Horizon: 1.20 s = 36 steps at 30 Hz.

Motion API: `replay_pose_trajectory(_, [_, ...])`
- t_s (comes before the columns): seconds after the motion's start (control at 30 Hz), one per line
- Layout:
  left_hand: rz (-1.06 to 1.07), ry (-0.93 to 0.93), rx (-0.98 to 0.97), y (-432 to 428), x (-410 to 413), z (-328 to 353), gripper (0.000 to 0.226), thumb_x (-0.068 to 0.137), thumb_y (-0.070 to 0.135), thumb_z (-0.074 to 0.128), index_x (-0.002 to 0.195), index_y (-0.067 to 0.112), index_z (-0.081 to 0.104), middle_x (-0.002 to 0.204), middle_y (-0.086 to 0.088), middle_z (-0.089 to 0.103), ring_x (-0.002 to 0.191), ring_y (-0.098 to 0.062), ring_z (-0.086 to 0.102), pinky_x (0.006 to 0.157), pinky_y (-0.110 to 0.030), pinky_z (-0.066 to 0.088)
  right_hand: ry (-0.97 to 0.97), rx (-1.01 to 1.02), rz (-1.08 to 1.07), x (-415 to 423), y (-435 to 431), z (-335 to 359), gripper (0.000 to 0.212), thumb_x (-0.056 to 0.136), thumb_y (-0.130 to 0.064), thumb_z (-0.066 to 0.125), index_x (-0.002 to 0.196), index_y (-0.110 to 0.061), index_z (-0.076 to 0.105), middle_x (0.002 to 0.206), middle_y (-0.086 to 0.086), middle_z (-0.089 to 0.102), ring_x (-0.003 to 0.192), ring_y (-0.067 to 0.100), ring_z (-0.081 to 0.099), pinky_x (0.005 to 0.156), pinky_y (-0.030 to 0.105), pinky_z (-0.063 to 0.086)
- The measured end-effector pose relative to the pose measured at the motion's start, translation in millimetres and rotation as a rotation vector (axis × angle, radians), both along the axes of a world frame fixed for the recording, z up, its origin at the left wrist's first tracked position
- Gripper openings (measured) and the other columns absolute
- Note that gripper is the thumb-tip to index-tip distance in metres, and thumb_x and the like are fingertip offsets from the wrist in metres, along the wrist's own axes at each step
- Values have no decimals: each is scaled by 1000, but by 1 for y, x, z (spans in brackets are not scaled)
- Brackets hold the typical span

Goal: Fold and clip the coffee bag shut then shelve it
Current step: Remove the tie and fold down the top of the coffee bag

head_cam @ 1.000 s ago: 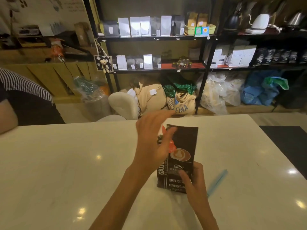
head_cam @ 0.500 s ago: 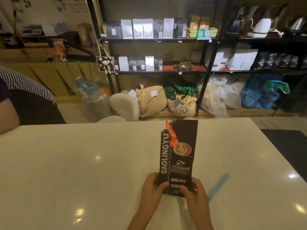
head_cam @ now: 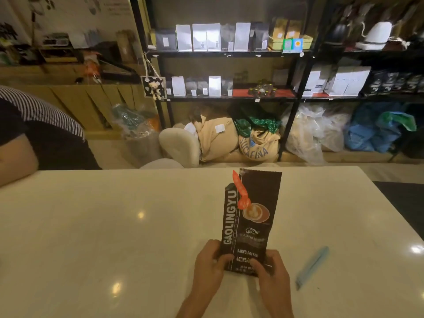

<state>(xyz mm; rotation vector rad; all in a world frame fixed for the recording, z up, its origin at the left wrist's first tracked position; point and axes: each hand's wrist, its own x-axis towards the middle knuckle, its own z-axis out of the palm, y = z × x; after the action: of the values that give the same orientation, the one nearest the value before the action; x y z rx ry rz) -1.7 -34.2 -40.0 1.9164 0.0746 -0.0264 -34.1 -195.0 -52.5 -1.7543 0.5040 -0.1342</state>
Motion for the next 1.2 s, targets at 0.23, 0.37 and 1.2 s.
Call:
replay_pose_trajectory(0.23, [-44, 71, -56, -2, 5, -8, 27, 83, 3, 72, 94, 25, 59, 95, 4, 72, 84, -7, 71, 70, -28, 61, -20, -20, 49, 9, -5, 0, 19, 86, -10, 74, 87, -22, 59, 88, 0, 75, 82, 20, 72, 70, 35, 60])
replay_pose_trajectory(0.37, [-104, 87, -89, 5, 2, -8, 33, 81, 2, 74, 101, 24, 58, 96, 9, 73, 86, -3, 71, 68, -19, 57, -31, -39, 65, 9, -6, 1, 21, 85, -10, 75, 85, -22, 59, 87, -3, 74, 81, 17, 71, 68, 31, 58])
replay_pose_trajectory(1.2, [-128, -91, -199, 3, 54, 58, 11, 95, 0, 59, 95, -9, 54, 95, -24, 69, 86, -25, 70, 74, -36, 57, -280, 78, 138, 51, -16, 59, 9, 91, -19, 66, 91, -22, 57, 87, -10, 70, 83, 8, 71, 63, 18, 57])
